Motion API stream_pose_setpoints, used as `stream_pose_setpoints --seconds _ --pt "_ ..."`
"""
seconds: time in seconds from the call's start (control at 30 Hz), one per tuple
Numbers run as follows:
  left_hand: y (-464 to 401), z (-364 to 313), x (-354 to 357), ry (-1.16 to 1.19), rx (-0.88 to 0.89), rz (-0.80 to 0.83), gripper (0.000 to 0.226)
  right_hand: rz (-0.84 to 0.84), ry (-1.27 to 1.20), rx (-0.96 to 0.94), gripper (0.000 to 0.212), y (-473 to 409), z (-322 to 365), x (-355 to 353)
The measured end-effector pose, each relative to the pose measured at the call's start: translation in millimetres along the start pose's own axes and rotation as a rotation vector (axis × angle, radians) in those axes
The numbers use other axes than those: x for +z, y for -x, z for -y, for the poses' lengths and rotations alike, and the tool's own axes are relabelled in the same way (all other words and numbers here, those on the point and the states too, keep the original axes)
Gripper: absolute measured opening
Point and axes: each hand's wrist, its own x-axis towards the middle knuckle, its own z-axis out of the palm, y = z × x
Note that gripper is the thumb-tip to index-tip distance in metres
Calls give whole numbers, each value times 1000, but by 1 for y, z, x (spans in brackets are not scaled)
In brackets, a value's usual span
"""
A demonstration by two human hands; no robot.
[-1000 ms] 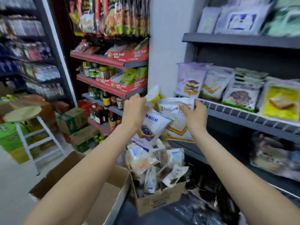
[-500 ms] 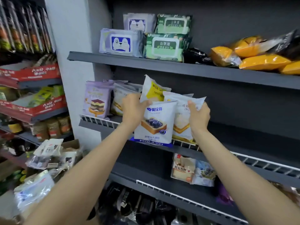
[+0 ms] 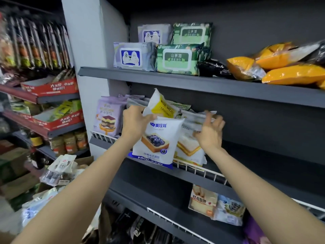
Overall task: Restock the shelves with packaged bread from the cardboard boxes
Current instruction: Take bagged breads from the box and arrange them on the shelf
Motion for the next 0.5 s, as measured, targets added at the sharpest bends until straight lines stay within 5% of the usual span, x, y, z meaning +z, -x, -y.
stream_pose_setpoints --seconds 0.07,0.13,0.27,0.33,0.43,0.5 --pt "-2 4 -4 21 -3 2 46 -29 -56 -148 79 -1 22 3" --pt "-4 11 -11 37 -1 -24 40 89 -419 -120 79 -6 48 14" --pt "-11 28 -34 38 10 -23 27 481 -965 412 129 -20 82 52" --pt "-17 38 -47 61 29 -3 16 608 -1058 512 102 -22 94 66" --pt "-33 59 -61 72 20 17 14 597 -1144 530 17 -22 117 84" --pt "-48 75 -69 67 -29 28 12 535 -1161 509 16 -28 129 99"
